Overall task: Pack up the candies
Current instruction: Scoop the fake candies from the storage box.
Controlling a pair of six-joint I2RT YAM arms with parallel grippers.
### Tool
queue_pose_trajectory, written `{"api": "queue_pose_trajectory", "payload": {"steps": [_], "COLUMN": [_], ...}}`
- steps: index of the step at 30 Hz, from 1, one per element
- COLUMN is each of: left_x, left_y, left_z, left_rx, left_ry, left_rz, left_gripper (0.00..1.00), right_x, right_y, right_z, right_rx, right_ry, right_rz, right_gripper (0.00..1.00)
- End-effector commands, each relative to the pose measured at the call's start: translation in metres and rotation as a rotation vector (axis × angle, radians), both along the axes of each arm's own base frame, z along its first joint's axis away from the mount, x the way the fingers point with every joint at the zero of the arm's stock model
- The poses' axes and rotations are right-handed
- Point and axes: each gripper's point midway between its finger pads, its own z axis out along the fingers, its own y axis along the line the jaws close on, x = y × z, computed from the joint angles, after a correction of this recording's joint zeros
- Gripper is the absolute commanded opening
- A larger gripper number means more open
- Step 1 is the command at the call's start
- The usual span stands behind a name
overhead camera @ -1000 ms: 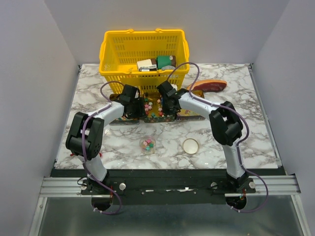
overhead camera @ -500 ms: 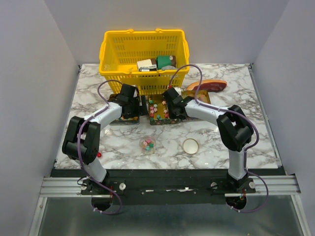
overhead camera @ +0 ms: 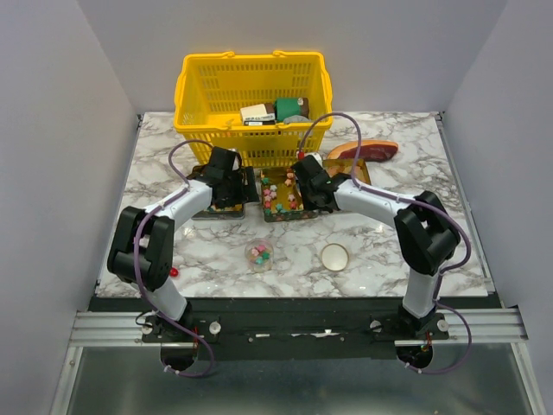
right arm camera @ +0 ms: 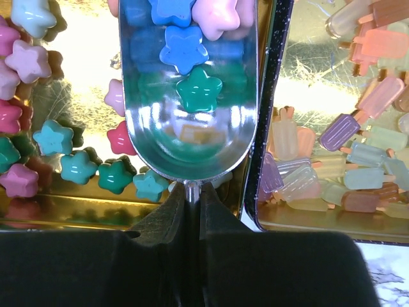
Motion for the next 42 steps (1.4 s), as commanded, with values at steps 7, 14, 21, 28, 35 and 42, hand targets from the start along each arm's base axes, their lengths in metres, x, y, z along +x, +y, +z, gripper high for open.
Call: {"api": "queue_pose_trajectory", "payload": {"steps": [7,14,21,28,35,42], "left_x": [0.002,0.005,0.007,0.007,0.006,0.006], "left_y": [0.009,0.012,0.012,0.016,0.028,0.042], "left_z": [0.007,0.012,0.030,0.036,0.042,0.046], "left_rx": [0.009,-0.003,-0.029,-0.024,0.002,0.028], "left_ry": [-0.023,-0.046,-0.123,-0.151,-0.177,-0.192], "left_rz": [0.029,0.038,0.040,0.064,0.118,0.183], "left_gripper": [0.99,0.99,0.99,0.99,0.99,0.99], "right_x": [-0.009,-0.016,-0.036,-0.064,-0.102,-0.154], "right_y": [-0.003,-0.006,-0.006,0.004,0.026,0.031], "right_z": [0.014,0.039,0.069,0.094,0.110,0.112], "right_rx": [-0.002,0.011,0.045,0.048,0.069,0.066], "right_ry": [-0.037,-0.096,-0.152,-0.228,-0.218,-0.082], "right_rz": [0.071,0.097,0.148,0.226,0.360,0.478], "right_gripper": [0.00,0.00,0.00,0.00,0.00,0.00]}}
